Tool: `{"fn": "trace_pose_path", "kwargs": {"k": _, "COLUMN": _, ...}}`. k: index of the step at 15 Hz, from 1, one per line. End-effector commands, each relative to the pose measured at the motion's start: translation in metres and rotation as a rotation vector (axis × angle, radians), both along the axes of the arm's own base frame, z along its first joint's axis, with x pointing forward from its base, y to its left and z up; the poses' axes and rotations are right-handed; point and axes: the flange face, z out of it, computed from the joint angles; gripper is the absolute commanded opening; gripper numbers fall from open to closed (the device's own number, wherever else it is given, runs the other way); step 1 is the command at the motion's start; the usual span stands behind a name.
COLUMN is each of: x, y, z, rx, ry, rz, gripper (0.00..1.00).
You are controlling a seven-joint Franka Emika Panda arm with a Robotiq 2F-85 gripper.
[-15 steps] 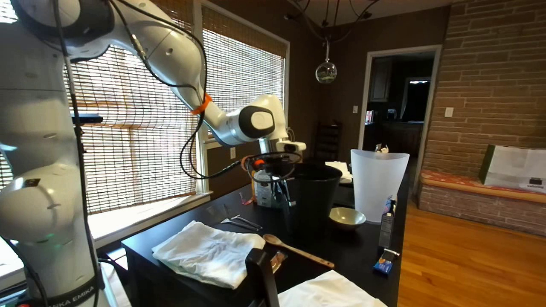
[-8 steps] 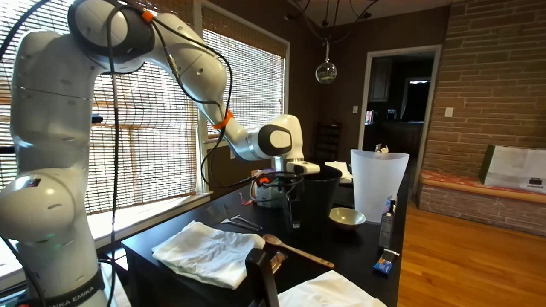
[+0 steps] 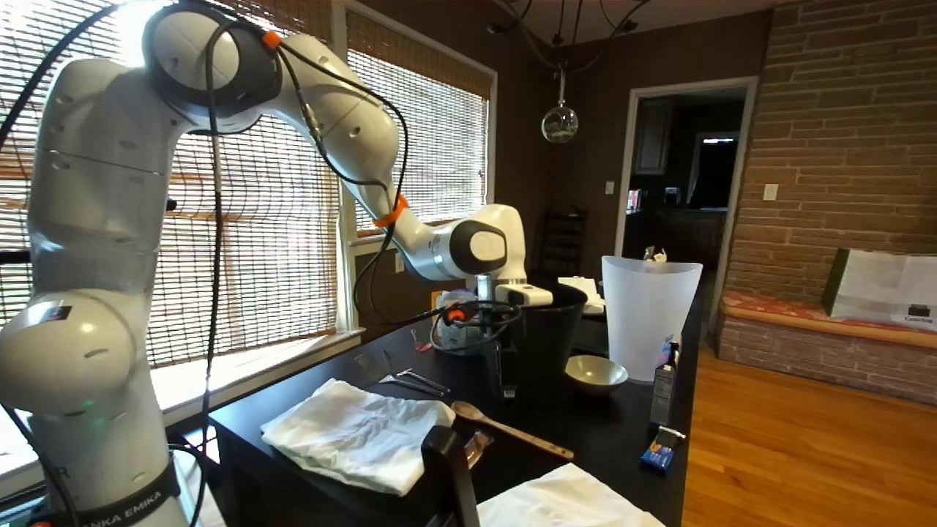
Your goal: Put the wooden spoon in the bin
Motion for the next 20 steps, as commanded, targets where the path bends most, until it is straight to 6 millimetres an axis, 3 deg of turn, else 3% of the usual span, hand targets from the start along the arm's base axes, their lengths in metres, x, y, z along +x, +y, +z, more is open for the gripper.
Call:
{"fn": "trace_pose_path", "kwargs": {"k": 1, "x": 0.013, "y": -0.005, "z": -0.026, "rx": 0.046, "ry": 0.001, "rz": -0.09, "gripper": 1.0}}
{"fn": "trace_pose_path", "kwargs": {"k": 10, "x": 0.048, "y": -0.008, "z": -0.081, "rx": 0.166, "ry": -0.214, "rz": -0.195, "gripper": 1.0}}
{"fn": "trace_pose_path", "kwargs": {"k": 20, "x": 0.073, "y": -0.021, "z": -0.114, "rx": 0.198, "ry": -0.27, "rz": -0.163, "gripper": 1.0}}
